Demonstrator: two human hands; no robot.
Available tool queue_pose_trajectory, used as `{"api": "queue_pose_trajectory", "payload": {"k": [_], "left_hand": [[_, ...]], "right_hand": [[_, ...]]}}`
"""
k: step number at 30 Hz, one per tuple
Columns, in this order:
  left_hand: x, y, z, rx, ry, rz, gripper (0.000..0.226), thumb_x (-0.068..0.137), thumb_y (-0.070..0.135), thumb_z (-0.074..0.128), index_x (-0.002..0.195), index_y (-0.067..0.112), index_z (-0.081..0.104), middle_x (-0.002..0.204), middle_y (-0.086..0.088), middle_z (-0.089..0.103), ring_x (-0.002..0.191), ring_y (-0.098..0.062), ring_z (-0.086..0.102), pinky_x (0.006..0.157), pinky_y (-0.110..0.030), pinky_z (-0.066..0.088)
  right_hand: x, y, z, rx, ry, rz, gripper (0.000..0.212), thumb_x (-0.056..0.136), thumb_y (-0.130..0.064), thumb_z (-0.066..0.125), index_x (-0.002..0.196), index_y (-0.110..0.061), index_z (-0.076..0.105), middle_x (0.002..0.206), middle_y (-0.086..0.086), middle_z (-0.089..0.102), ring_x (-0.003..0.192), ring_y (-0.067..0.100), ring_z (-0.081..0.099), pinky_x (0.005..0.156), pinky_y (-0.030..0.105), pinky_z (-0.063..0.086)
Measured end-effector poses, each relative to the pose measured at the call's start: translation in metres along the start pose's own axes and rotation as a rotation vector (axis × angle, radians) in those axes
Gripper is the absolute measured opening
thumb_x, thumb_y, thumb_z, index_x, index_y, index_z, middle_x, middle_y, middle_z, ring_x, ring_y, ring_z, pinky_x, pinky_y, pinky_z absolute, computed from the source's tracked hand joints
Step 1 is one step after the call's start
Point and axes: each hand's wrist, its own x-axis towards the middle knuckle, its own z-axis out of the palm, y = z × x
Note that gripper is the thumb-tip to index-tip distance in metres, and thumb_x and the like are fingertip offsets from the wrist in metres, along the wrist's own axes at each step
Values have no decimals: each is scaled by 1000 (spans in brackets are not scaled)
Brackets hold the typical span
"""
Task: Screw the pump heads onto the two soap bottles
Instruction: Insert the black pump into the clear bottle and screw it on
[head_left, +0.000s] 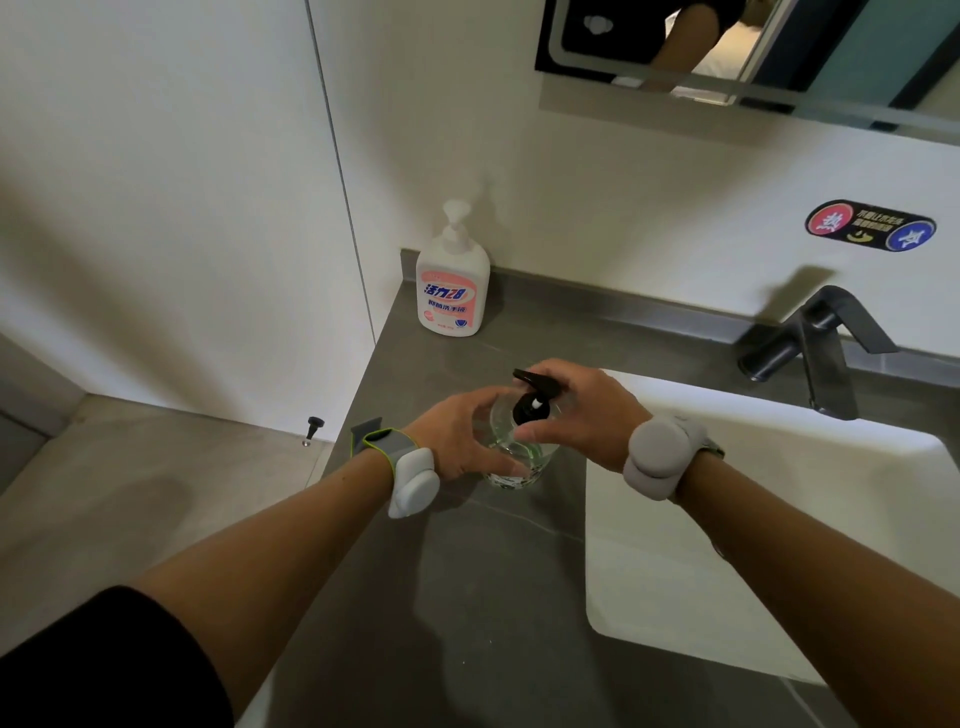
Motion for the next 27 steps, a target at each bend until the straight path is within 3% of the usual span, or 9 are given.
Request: {"api": "queue_pose_trajectory", "payload": {"k": [3,6,9,13,18,23,27], "left_hand": [[-1,-1,1,-2,19,13,72,58,37,85,118,53,47,109,20,63,99,7,56,79,-11,43],[-2,-3,1,-3,10,-4,66,60,35,85,110,56,48,103,23,62,93,16,54,70,-3,40],[-3,0,0,16,5,-20,63,60,37,85,105,60,46,100,28,60,89,20,51,66,-1,38],[-2,0,0,6,-4,-24,64,59,38,85,104,62,46,100,29,61,90,21,51,65,1,38],[-1,-1,1,-2,-20,-40,62,60,38,84,102,64,46,100,30,62,91,18,53,70,-5,37],[0,-3,1,3,-6,-34,65,57,41,85,107,60,47,102,26,63,93,13,55,73,-7,38],[0,-1,0,11,-16,-28,65,59,38,85,103,65,45,102,26,62,92,13,55,72,-6,38]], "right_hand": [[-5,0,-10,43,-81,-53,34,77,-18,72,109,-13,63,103,3,68,96,15,63,87,27,50],[-5,0,-5,7,-18,9,33,75,-19,74,105,-12,62,103,4,68,94,17,62,88,32,51],[-3,-1,0,-15,31,47,39,72,-25,77,104,-15,59,102,1,66,91,16,61,85,28,51],[-3,3,-3,43,-33,-19,34,74,-20,75,105,-18,62,100,-4,66,93,13,62,88,28,51],[1,6,11,-31,101,85,35,68,-33,79,90,-20,55,83,-6,60,73,7,56,67,18,45],[-4,9,3,55,-22,-3,36,76,-20,73,110,-14,62,106,3,67,97,17,62,90,32,51],[-1,10,10,-24,93,61,33,70,-27,78,92,-14,57,86,-1,61,75,12,56,74,28,51]]}}
